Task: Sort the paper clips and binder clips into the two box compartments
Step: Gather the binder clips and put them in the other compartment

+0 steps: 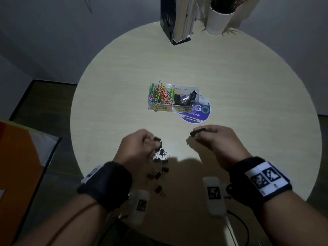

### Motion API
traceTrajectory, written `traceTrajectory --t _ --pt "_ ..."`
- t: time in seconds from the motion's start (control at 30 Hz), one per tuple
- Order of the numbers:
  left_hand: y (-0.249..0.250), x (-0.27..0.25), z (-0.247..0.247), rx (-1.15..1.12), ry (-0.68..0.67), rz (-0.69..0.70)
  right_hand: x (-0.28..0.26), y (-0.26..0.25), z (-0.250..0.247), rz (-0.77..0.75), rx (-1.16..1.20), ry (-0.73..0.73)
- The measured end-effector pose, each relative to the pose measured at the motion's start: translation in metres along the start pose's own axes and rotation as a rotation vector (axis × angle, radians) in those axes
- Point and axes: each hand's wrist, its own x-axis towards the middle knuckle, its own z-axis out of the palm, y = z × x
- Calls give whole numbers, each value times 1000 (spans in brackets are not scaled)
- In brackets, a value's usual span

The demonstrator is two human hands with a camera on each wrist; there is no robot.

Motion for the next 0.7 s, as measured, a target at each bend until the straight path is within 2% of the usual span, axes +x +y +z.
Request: traceTrajectory --t 0.13,0.2,0.3,0.47,0.7 --pt "56 38 14 -44 92 122 31 -44 1 -141 -91 32" --pt "77 61 22 -64 142 137 50 -62 4 -209 -145 49" --pt "94 94 30 64 191 164 76 -84 11 -228 -199 62" --pt "97 111 34 178 152 188 104 -95 24 -148 -308 7" --pt "81 90 17 -37 270 161 116 -98 45 -210 -700 7"
